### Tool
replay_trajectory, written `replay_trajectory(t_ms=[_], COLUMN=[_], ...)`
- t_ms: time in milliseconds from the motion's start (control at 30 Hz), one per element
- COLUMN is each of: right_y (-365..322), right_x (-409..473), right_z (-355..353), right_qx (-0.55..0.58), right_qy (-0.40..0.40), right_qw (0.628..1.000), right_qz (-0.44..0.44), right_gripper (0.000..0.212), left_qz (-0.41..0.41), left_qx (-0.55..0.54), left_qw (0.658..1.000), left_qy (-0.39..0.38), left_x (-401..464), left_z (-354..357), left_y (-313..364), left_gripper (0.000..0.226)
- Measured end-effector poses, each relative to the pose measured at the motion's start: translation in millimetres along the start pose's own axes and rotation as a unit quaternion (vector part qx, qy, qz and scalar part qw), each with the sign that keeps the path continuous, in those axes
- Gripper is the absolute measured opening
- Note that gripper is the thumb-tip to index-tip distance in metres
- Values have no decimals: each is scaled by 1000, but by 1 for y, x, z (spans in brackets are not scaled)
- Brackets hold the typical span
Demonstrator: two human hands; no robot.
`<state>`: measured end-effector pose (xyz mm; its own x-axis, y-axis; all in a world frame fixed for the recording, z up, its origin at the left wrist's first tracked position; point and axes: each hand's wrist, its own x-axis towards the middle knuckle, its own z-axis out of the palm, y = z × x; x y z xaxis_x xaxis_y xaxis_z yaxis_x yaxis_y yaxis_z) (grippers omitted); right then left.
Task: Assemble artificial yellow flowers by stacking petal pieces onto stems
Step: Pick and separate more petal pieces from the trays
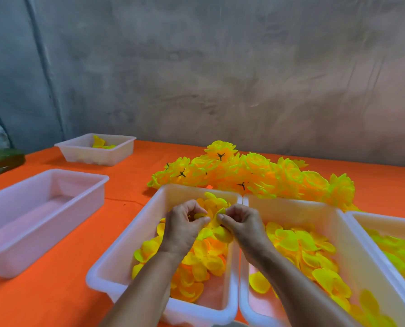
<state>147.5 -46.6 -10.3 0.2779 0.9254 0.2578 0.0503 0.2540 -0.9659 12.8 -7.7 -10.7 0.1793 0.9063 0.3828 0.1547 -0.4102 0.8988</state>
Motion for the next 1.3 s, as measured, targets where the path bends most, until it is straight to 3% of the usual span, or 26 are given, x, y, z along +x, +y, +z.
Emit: replay_trajectory(t_ms=[133, 200, 433, 567, 700, 867, 967, 1100, 1233, 1300], right_y=[-1, -1, 2, 2, 5, 5, 3, 1, 0, -1], right_x=[0, 0, 1, 0, 1, 1, 0, 1, 1, 1], right_z=[-4, -6, -4, -1, 4, 1, 1, -3, -6, -6], right_qx=[51, 47, 51, 4, -102, -67, -44, -21, 39, 55], right_qy=[-89, -108, -80, -69, -16, -32, -59, -75, -63, -54], right_qw=[995, 993, 995, 997, 993, 996, 997, 997, 997, 997], right_qz=[-10, -14, -21, -26, -49, -44, -28, -3, 4, -3], right_gripper=[11, 14, 14, 16, 27, 19, 5, 10, 22, 24], left_qz=[-74, -83, -80, -29, 15, -40, -48, -40, -21, -33], left_qx=[-80, -98, -118, -25, 59, -46, -74, -127, -125, -110], left_qw=[994, 990, 989, 999, 998, 996, 996, 990, 991, 993], left_qy=[-25, -56, -37, -17, -9, -59, -5, 51, 40, -10], left_x=[0, -2, 0, -2, -2, -4, -2, 2, 0, -3], left_z=[0, 1, -2, 1, 3, 2, -1, -3, 0, 0], left_y=[3, 4, 2, 1, -1, 0, 0, 1, 4, 4], left_gripper=[3, 5, 9, 20, 16, 10, 11, 18, 19, 12])
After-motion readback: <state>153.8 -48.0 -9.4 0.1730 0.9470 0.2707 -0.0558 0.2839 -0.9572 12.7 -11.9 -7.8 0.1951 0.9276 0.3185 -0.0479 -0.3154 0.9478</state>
